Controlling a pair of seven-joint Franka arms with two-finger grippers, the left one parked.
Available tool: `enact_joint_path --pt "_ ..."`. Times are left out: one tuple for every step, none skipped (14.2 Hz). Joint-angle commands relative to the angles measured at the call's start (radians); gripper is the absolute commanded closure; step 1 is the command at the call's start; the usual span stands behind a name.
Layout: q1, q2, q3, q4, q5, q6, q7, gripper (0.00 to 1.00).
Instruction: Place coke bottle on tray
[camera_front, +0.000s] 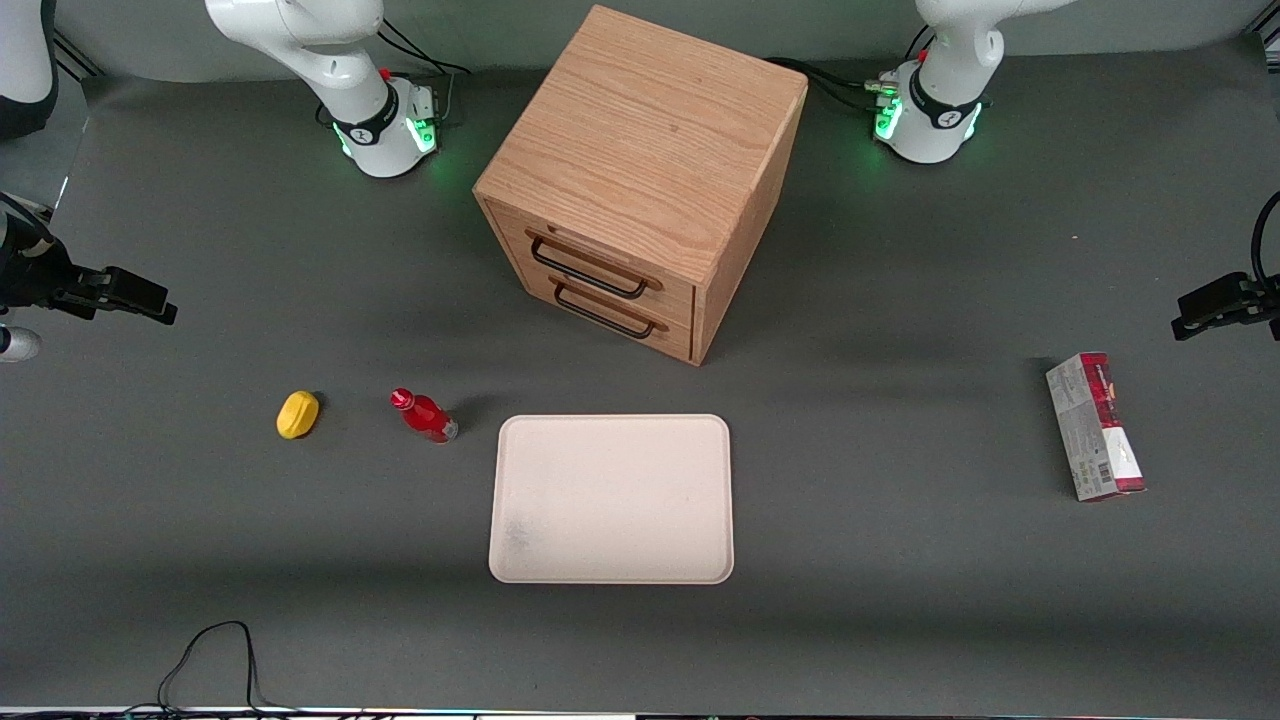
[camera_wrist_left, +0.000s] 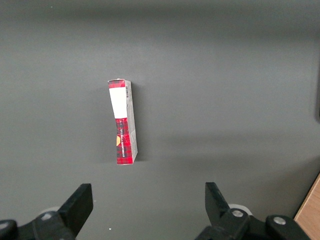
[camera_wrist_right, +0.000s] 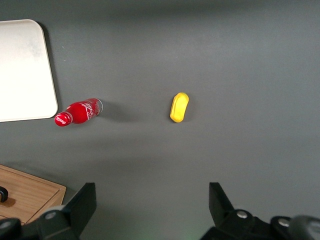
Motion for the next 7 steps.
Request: enact_joint_path --pt "0.015 -0.006 -0.016 0.004 -0.003 -0.013 -0.021 0.00" --pt "0.015 -0.005 -0.017 0.007 -0.003 -0.013 -0.021 0.00" --pt "0.015 -0.005 -0.017 0.007 -0.003 -0.013 -0.021 0.00" --pt "0.015 -0.005 -0.016 0.009 -0.003 -0.013 -0.021 0.00" --pt "0.017 -0.005 -0.016 0.008 -0.003 -0.013 -0.021 0.00" --pt "0.015 -0.005 -0.016 0.007 -0.002 -0.013 -0.021 0.00" --pt "0.017 -0.003 -0.014 0.006 0.000 -0.013 -0.019 0.00"
